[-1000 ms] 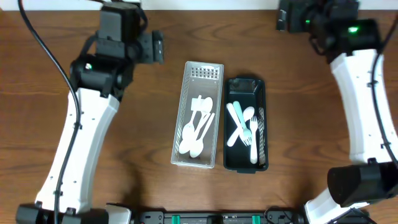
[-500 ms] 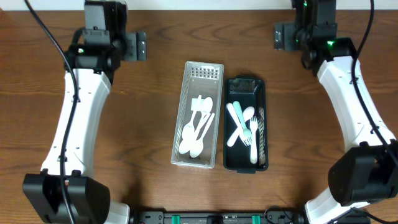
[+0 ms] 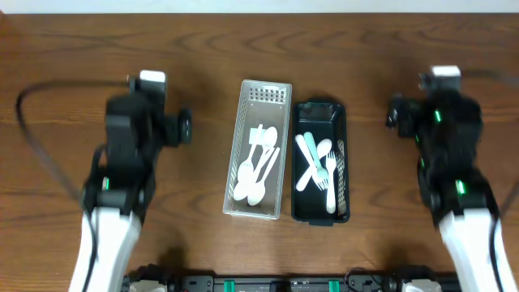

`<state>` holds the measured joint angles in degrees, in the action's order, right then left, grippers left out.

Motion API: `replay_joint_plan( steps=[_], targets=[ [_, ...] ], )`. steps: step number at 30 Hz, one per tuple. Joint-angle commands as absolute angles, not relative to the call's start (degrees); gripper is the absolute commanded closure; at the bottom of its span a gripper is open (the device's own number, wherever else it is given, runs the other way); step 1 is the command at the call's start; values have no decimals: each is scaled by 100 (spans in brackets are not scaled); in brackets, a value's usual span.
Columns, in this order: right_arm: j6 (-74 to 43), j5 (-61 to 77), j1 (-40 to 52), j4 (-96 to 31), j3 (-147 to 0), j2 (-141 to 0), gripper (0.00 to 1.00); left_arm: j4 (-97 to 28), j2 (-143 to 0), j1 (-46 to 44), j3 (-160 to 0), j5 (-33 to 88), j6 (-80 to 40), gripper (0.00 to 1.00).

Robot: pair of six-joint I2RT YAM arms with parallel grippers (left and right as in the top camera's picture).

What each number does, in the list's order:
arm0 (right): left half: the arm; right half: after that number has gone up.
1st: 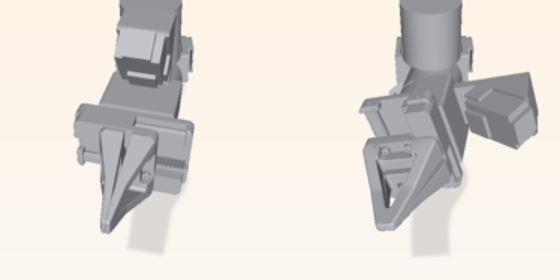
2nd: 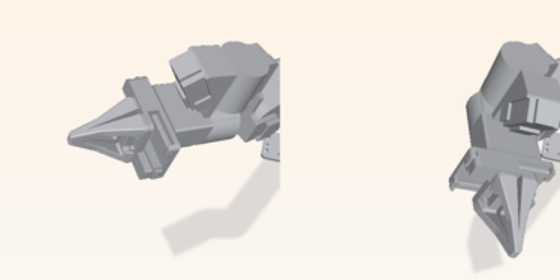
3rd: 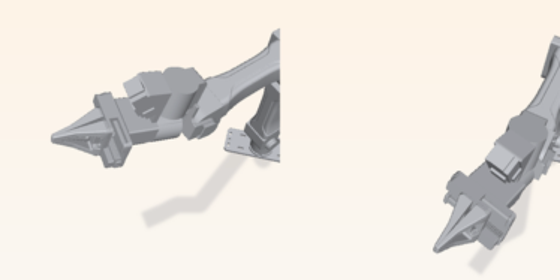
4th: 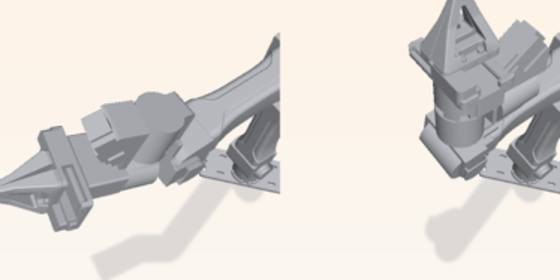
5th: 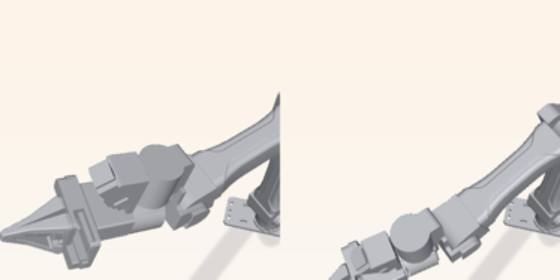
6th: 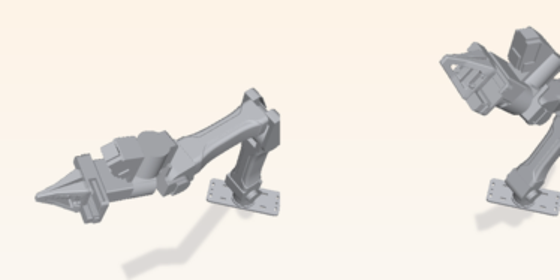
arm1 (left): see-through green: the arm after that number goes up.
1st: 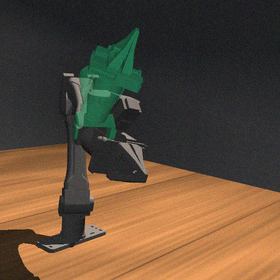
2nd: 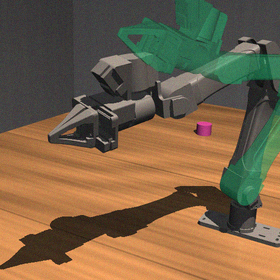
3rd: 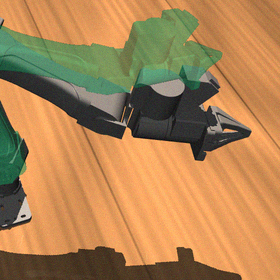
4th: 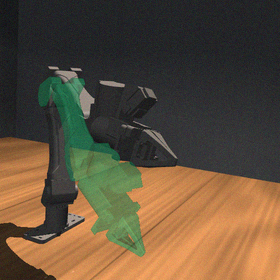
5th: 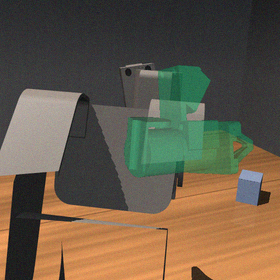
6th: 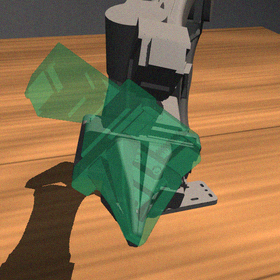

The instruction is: Pack container

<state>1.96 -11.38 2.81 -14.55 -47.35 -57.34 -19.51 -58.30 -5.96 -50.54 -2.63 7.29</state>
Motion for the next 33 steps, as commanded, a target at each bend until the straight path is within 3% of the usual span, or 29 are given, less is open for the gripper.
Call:
replay_joint_plan(
  steps=[1,12,21,33],
  targets=[
    [220,-1175,364,-1570,-3966,-4709,1,-1774,-4681,-755,-4239,-213,637,2],
    [220,-1144,602,-3514,-2480,-2099,1,-2078,-1212,-823,-2630,-217,642,2],
    [222,-1096,602,-4681,-2451,-2064,1,-2495,-1035,-823,-2624,-213,639,2],
    [222,-1096,602,-5092,-2451,-2064,1,-3911,-1035,-823,-2624,-213,639,2]
  ],
)
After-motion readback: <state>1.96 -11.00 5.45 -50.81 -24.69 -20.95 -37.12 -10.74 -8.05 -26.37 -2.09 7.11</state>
